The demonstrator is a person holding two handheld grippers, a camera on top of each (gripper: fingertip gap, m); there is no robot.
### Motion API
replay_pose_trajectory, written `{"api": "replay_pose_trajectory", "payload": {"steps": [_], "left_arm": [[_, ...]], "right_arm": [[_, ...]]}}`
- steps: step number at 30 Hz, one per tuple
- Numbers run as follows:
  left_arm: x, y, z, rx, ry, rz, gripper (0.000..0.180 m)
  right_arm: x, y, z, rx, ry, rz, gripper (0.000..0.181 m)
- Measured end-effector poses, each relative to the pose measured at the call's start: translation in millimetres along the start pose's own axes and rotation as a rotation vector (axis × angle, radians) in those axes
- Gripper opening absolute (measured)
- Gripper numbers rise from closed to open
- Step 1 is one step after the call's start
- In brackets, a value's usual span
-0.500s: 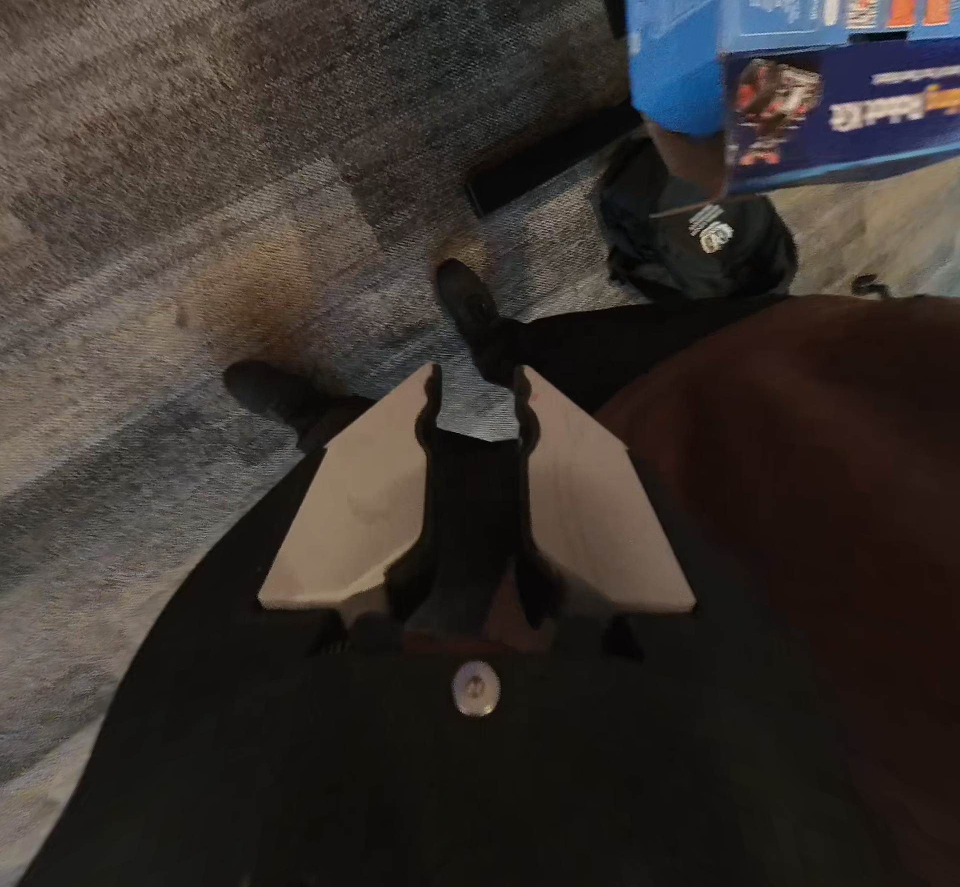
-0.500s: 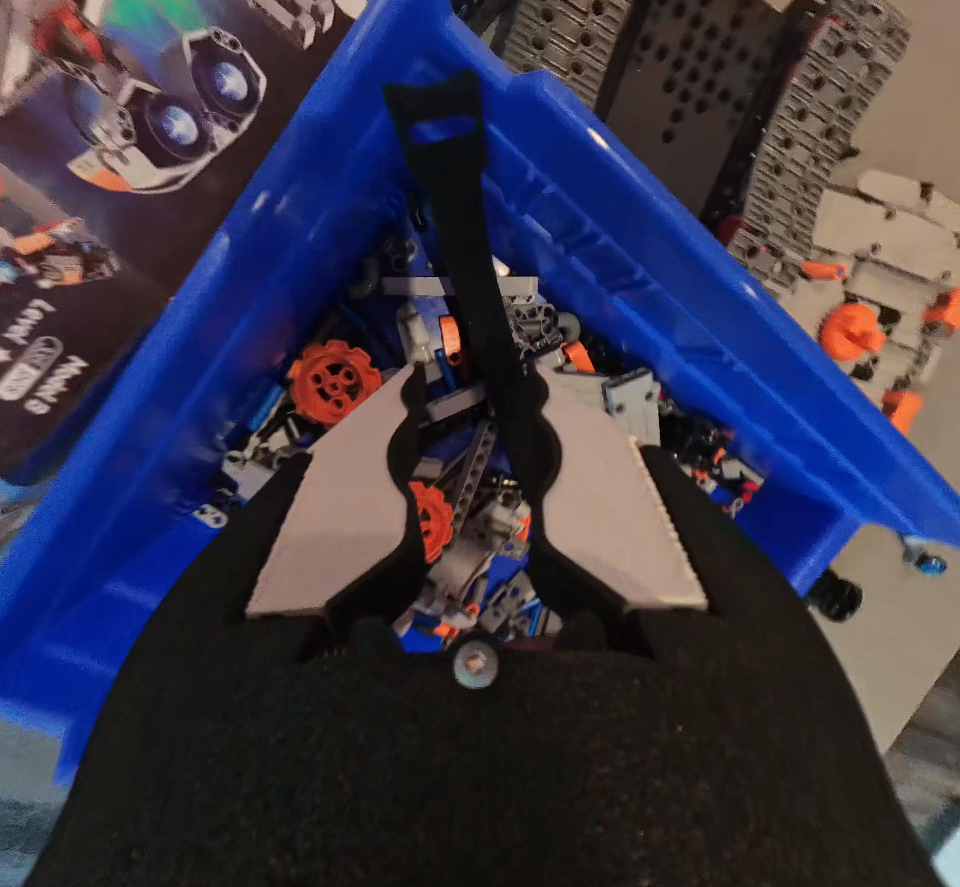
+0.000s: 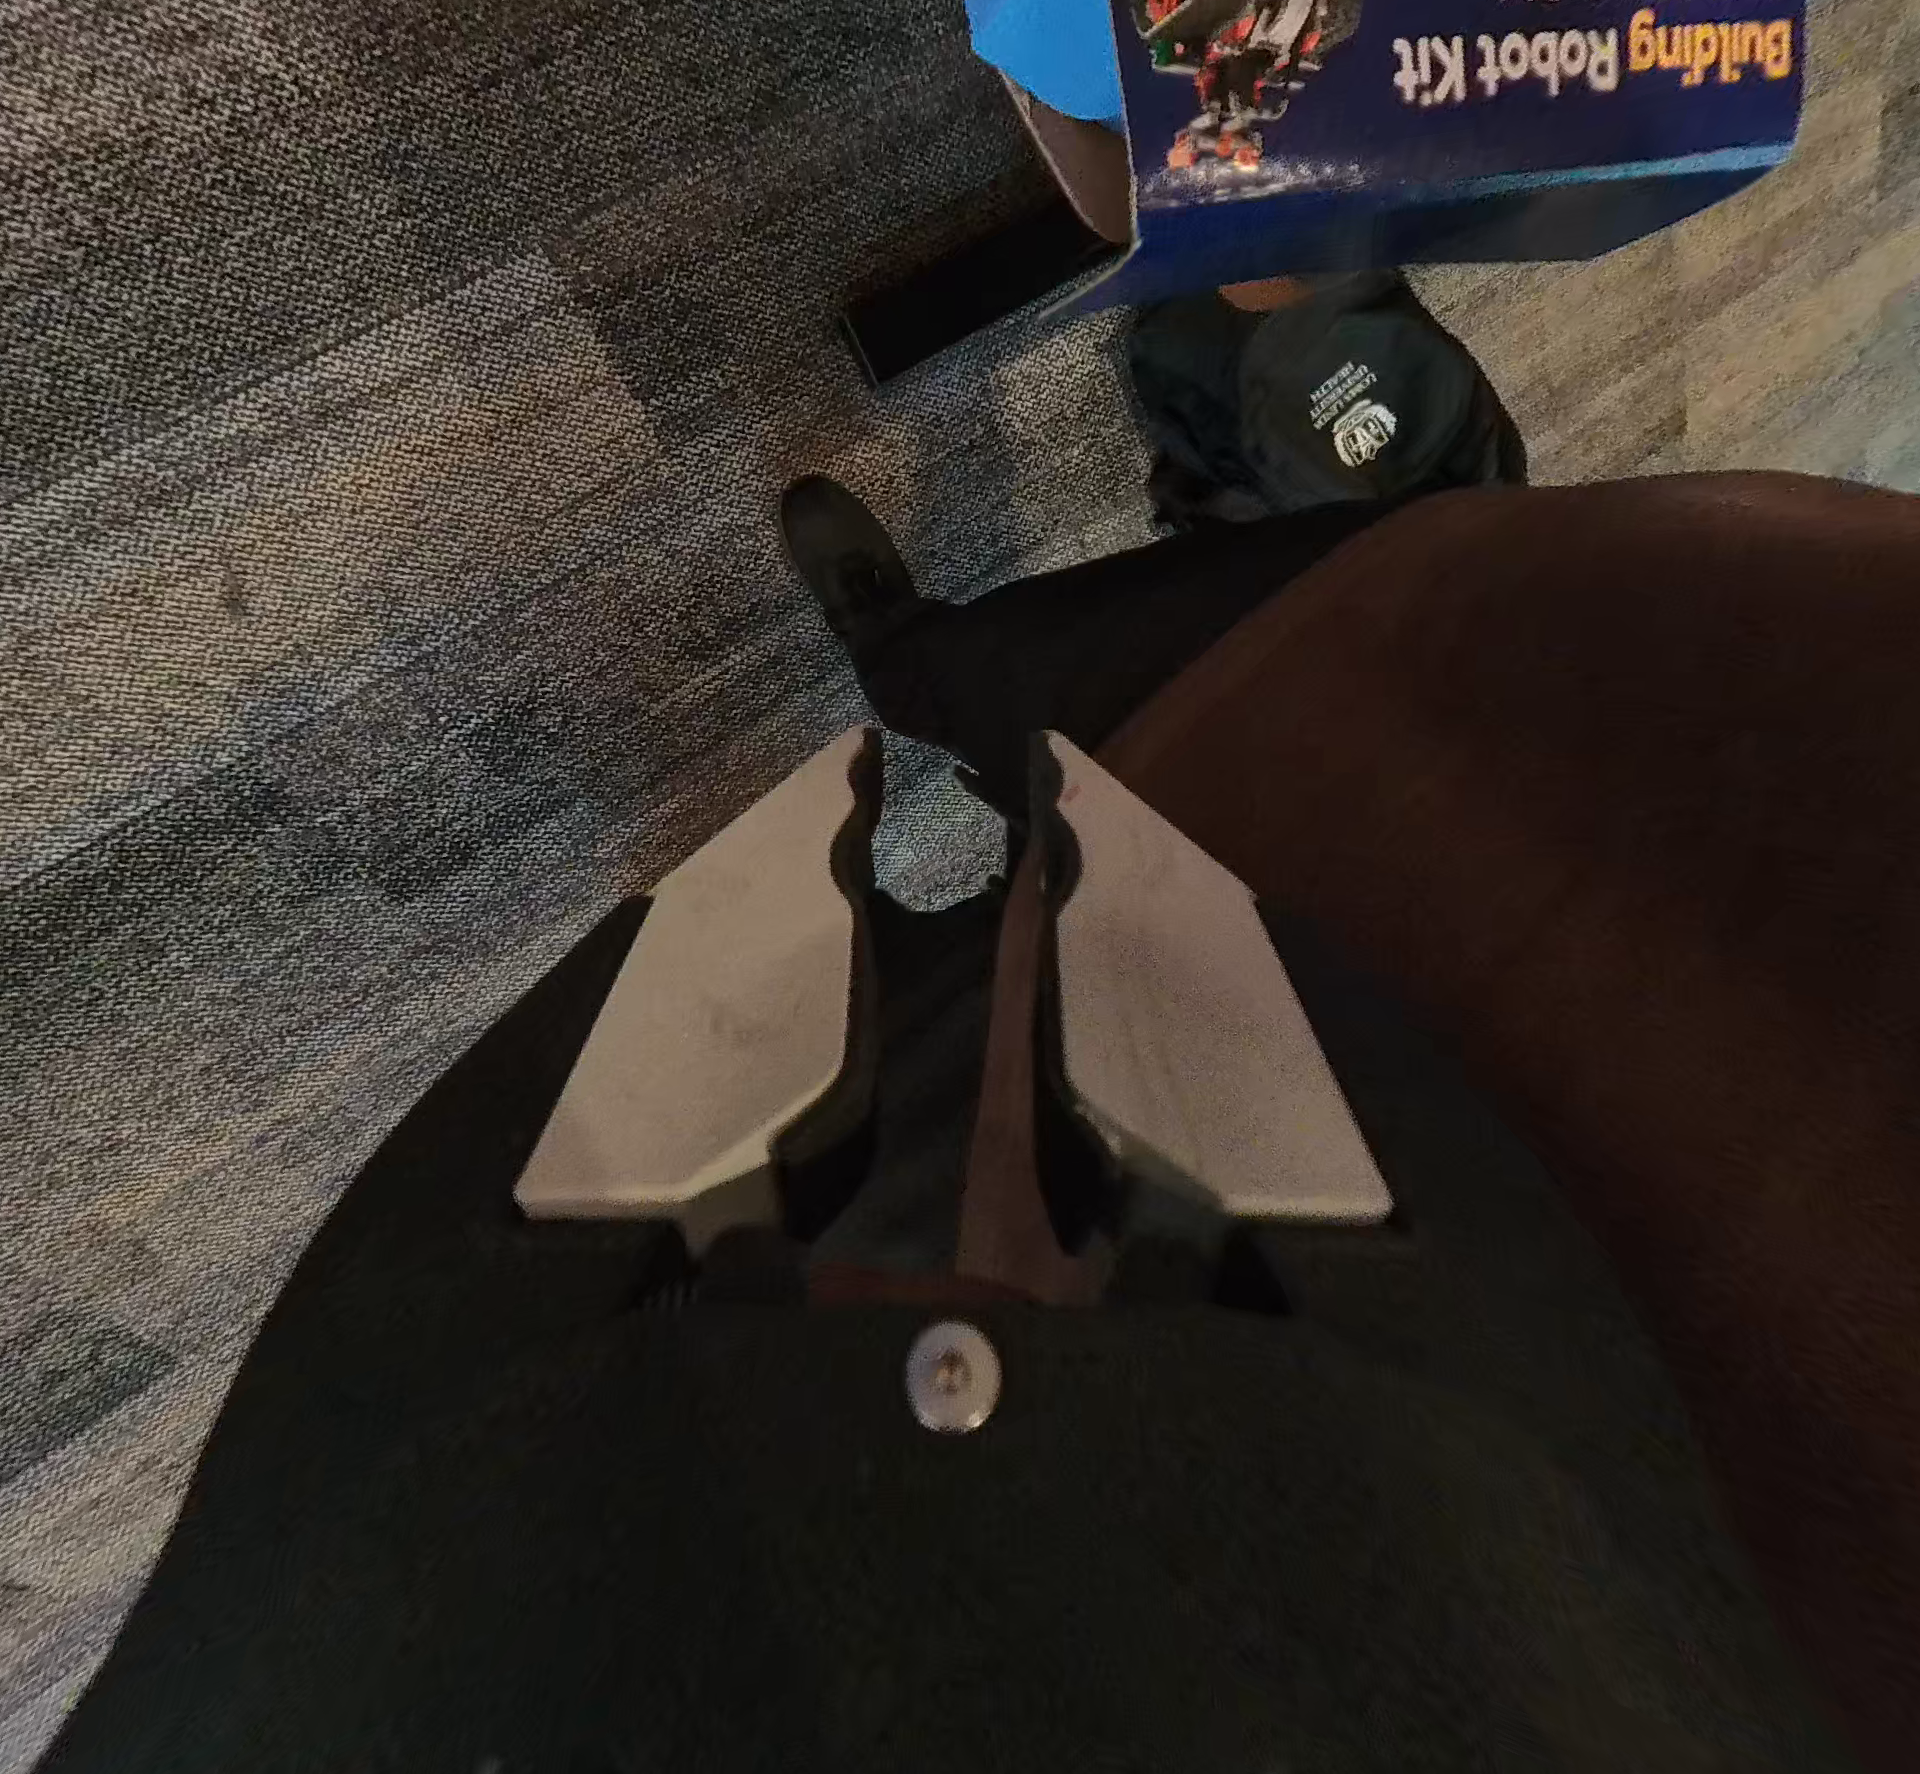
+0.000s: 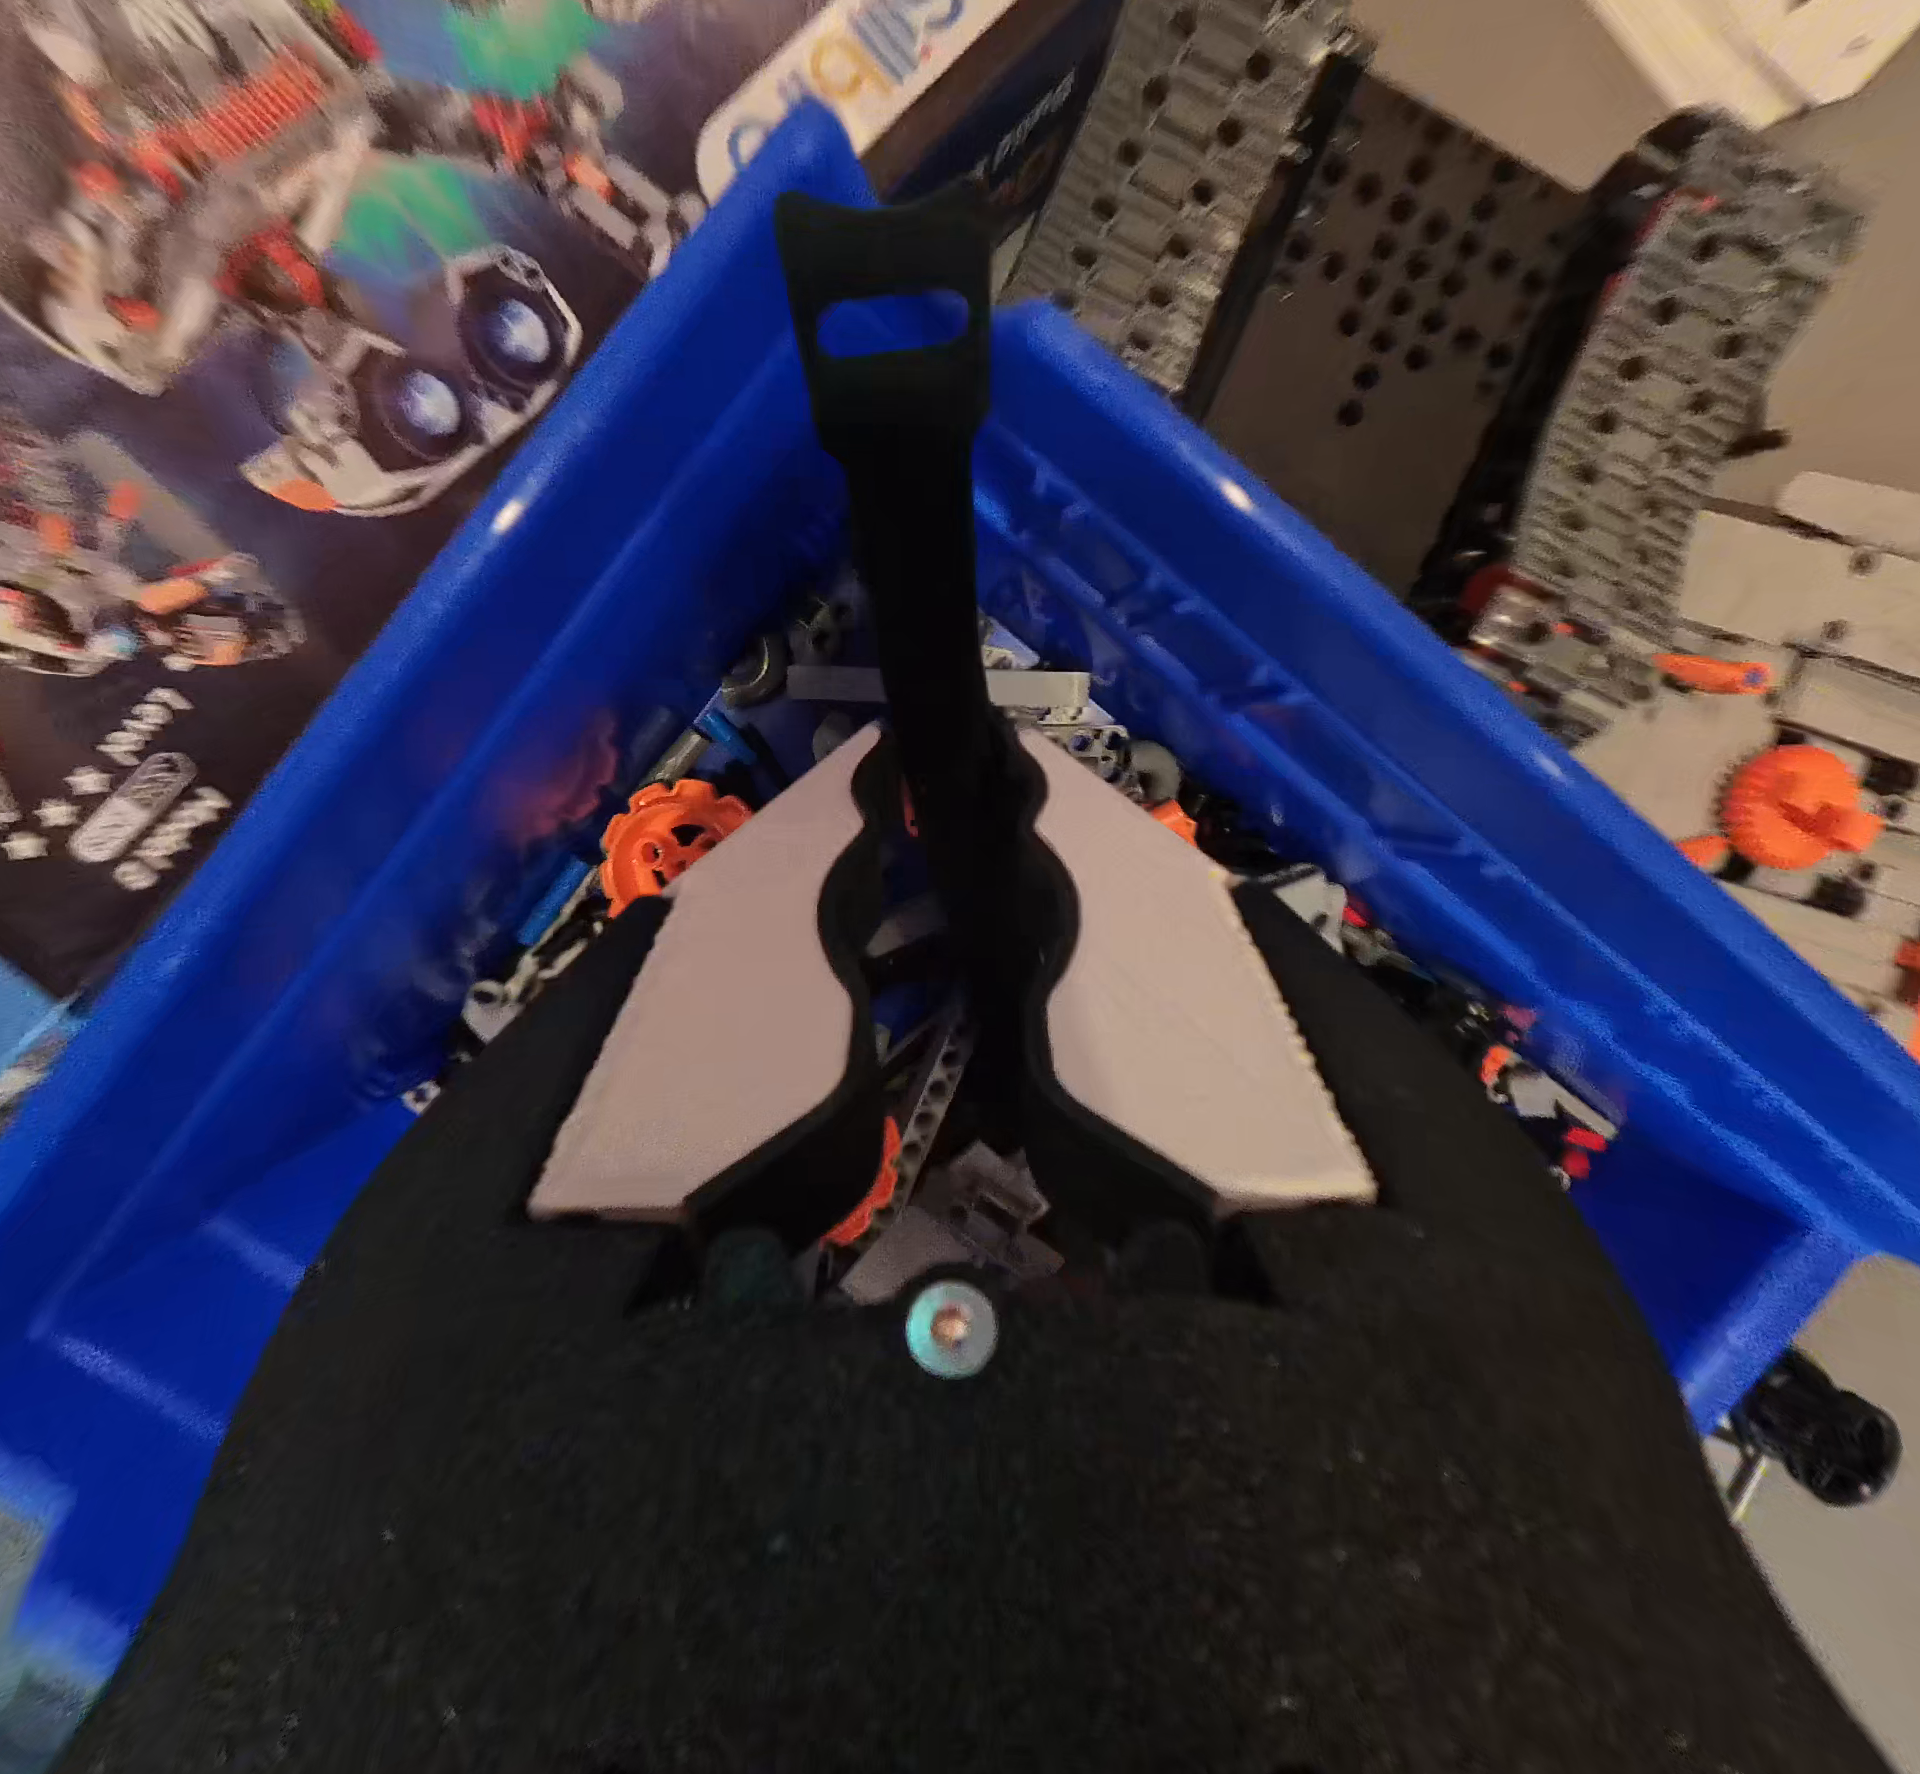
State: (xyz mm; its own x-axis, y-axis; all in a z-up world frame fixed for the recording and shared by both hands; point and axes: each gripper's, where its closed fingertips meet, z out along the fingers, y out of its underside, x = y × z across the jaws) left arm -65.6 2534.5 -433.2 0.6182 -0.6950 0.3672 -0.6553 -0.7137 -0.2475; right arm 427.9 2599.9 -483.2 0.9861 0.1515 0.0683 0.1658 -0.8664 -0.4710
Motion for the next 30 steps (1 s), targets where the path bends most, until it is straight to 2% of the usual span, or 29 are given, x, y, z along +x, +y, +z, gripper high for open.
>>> {"api": "replay_pose_trajectory", "payload": {"steps": [7, 18, 24, 30], "left_arm": [[-4, 10, -5, 0.070, 0.018, -0.023, 0.027], [-15, 40, -14, 0.159, 0.059, -0.037, 0.027], [-17, 35, -37, 0.258, 0.069, 0.017, 0.028], [38, -32, -109, 0.447, 0.292, 0.167, 0.042]], "right_arm": [[25, -35, -90, 0.224, -0.007, 0.177, 0.017], [33, -57, -187, 0.467, -0.016, 0.396, 0.016], [-58, -134, -271, 0.724, -0.280, 0.339, 0.016], [-224, -215, -361, 0.915, -0.751, 0.182, 0.016]]}}
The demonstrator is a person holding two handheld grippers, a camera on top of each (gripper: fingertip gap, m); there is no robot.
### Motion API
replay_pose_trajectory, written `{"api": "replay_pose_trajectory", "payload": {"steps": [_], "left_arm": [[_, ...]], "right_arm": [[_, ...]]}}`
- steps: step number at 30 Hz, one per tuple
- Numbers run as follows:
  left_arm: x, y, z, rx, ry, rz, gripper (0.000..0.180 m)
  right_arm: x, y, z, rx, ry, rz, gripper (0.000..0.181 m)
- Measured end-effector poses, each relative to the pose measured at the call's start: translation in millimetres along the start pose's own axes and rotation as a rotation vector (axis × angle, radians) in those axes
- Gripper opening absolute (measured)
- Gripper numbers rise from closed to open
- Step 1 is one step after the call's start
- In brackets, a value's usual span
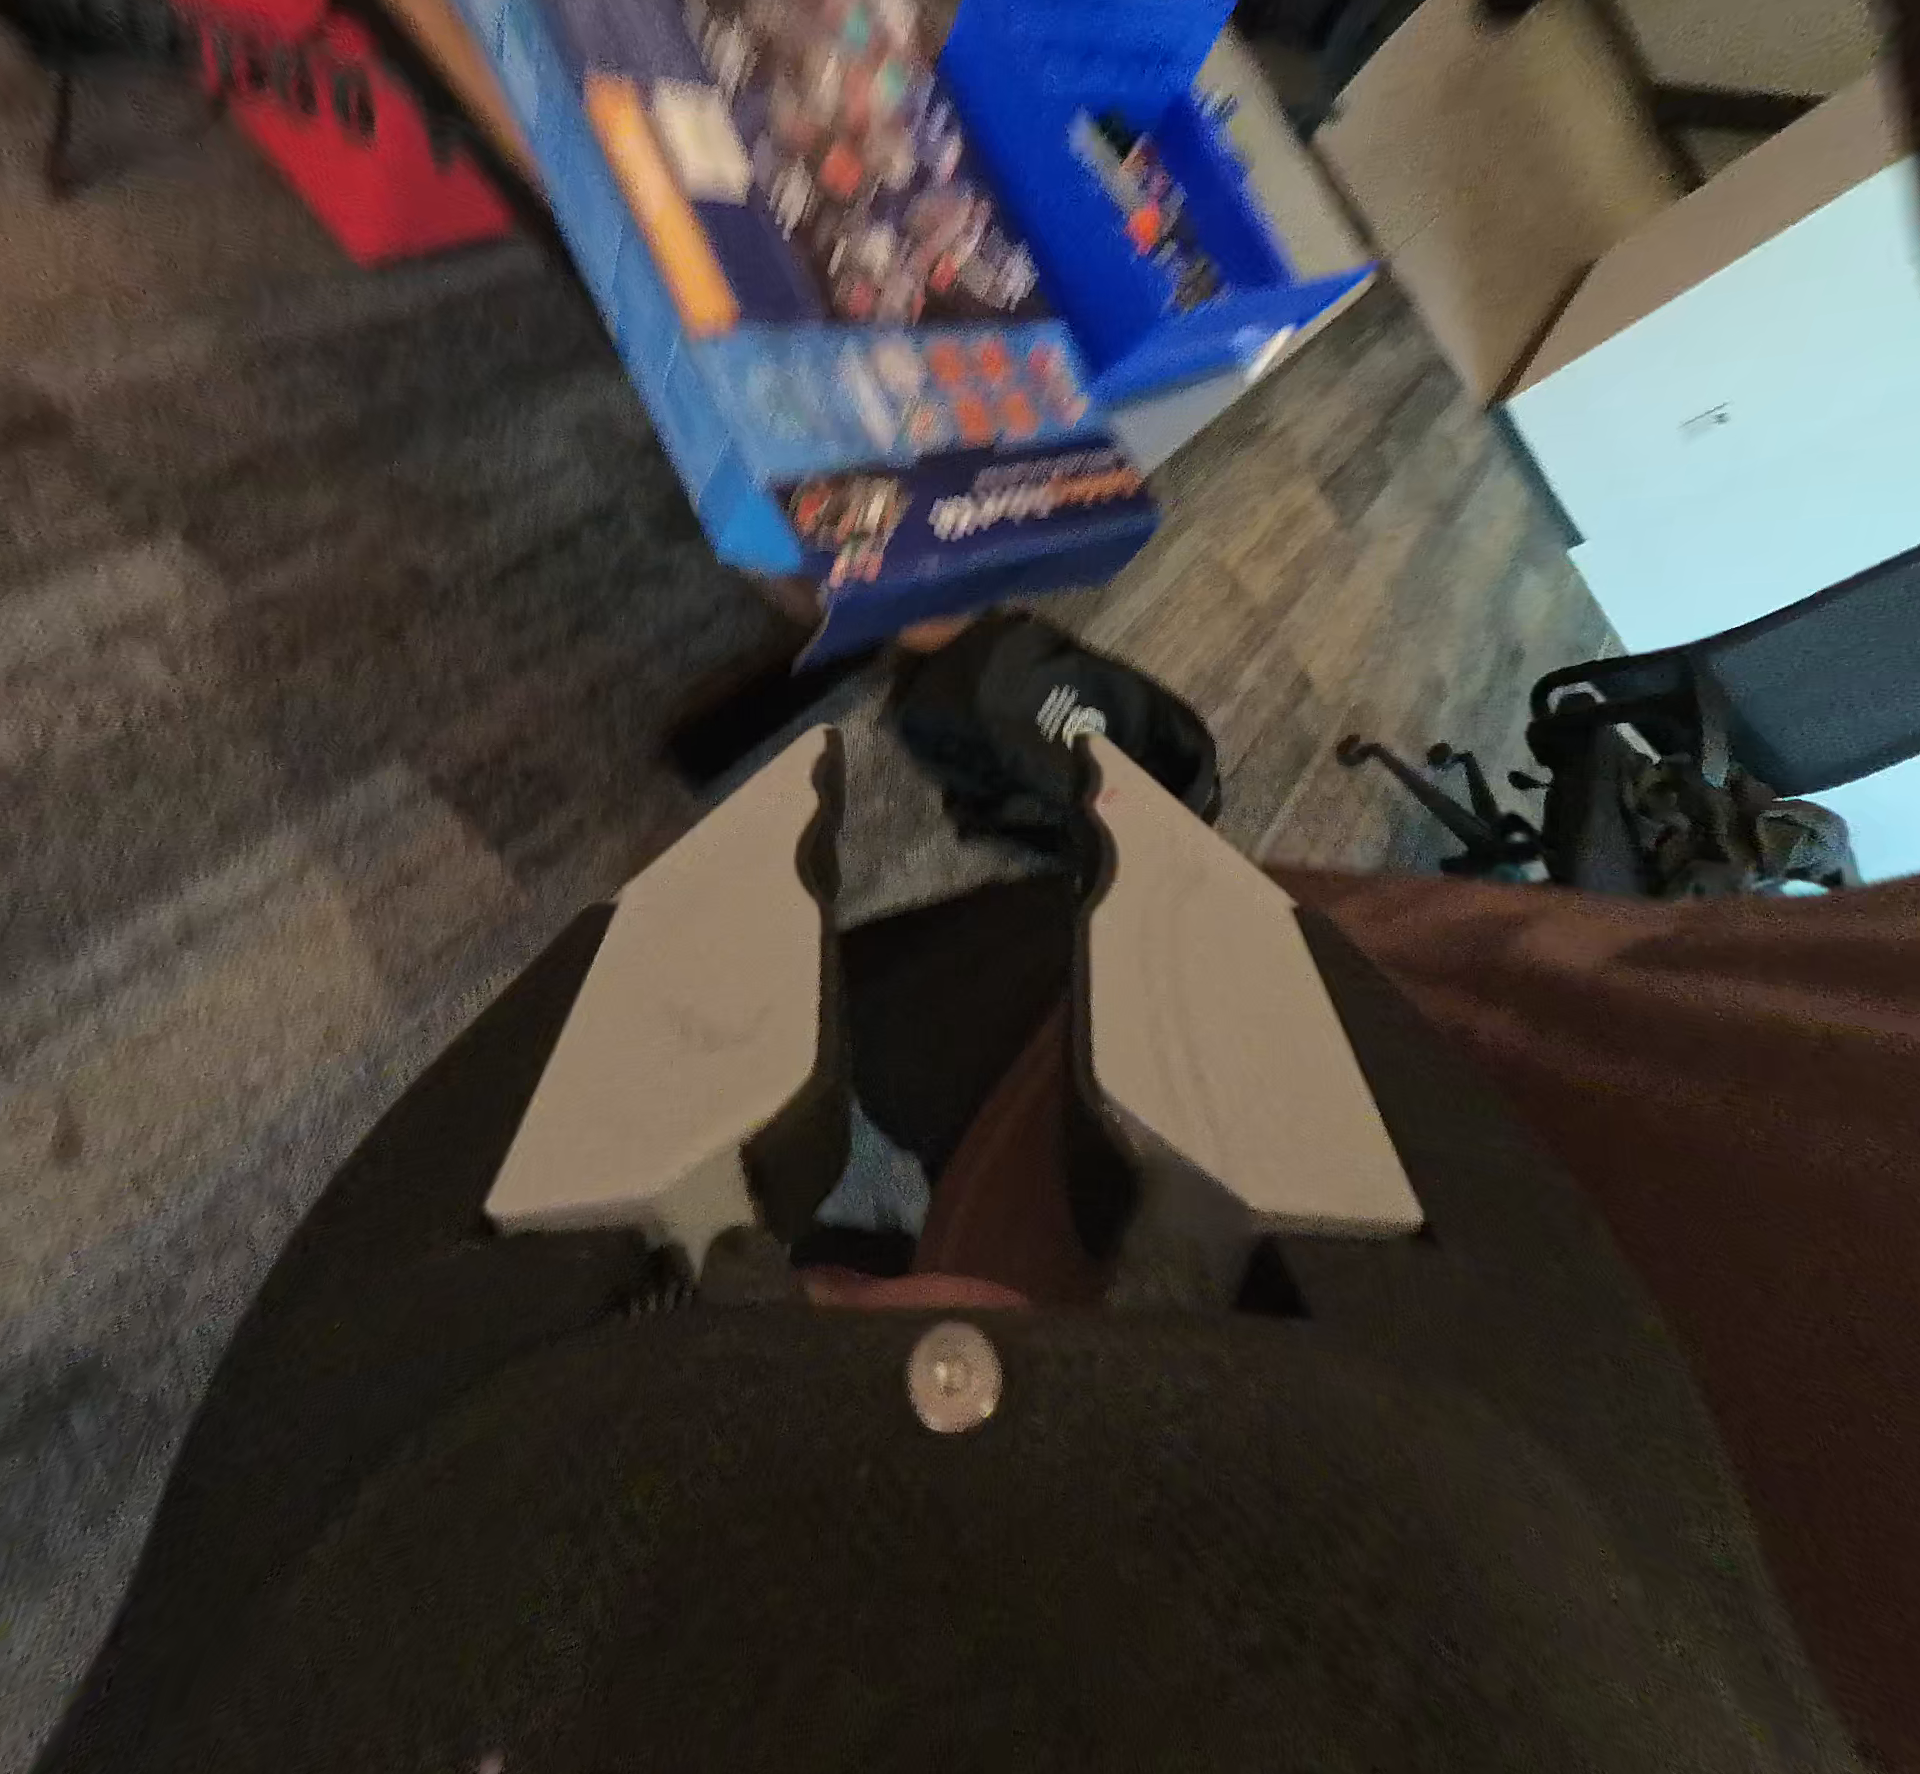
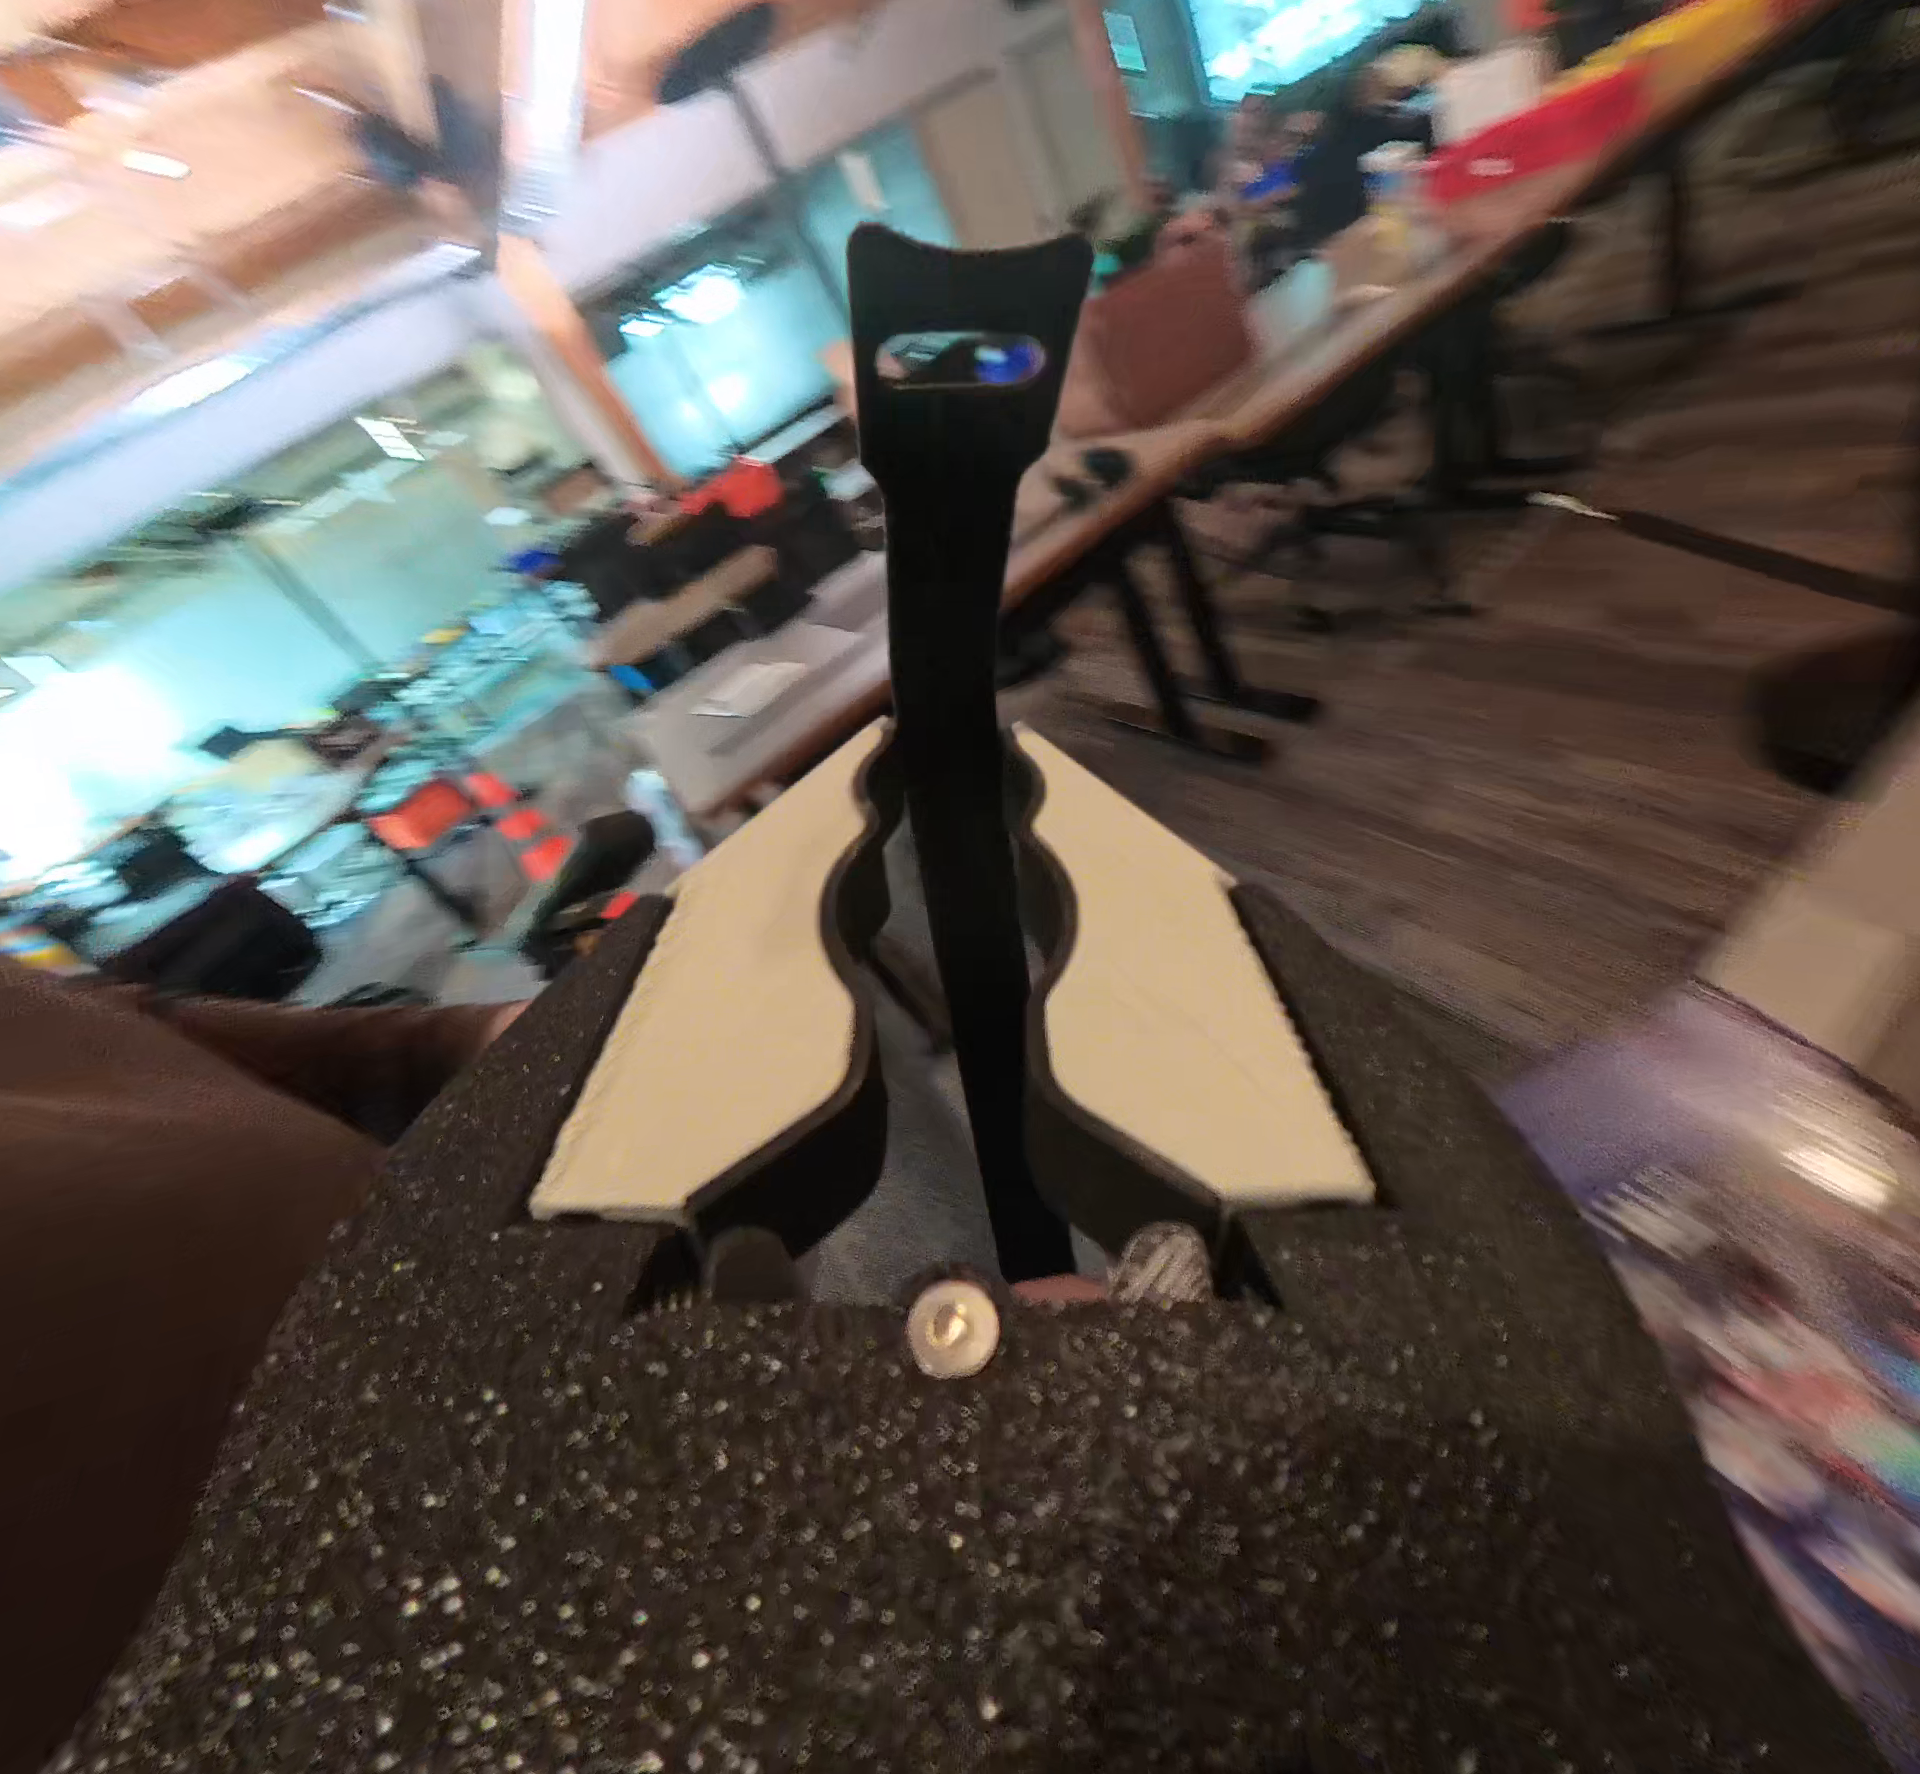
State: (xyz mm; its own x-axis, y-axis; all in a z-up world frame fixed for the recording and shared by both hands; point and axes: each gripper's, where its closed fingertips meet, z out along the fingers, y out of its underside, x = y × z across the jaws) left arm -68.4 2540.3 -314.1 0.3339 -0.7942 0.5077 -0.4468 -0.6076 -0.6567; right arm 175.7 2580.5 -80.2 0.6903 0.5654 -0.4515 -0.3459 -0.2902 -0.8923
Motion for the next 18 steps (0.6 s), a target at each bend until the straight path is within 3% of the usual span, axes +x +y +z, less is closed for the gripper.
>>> {"api": "replay_pose_trajectory", "payload": {"steps": [5, 9, 13, 17, 18], "left_arm": [[64, -93, -37, 0.211, 0.072, 0.312, 0.045], [118, -111, -67, 0.247, 0.310, 0.349, 0.053], [128, -98, -91, 0.281, 0.351, 0.395, 0.003], [118, -88, -107, 0.321, 0.350, 0.345, 0.003], [107, -86, -108, 0.319, 0.324, 0.323, 0.016]], "right_arm": [[-128, 9, 78, -0.004, -0.410, 0.085, 0.016], [-196, 24, 115, -0.029, -0.648, 0.168, 0.016], [-222, 42, 137, -0.090, -0.707, 0.158, 0.016], [-228, 47, 146, -0.115, -0.747, 0.186, 0.016], [-231, 46, 146, -0.114, -0.767, 0.205, 0.016]]}}
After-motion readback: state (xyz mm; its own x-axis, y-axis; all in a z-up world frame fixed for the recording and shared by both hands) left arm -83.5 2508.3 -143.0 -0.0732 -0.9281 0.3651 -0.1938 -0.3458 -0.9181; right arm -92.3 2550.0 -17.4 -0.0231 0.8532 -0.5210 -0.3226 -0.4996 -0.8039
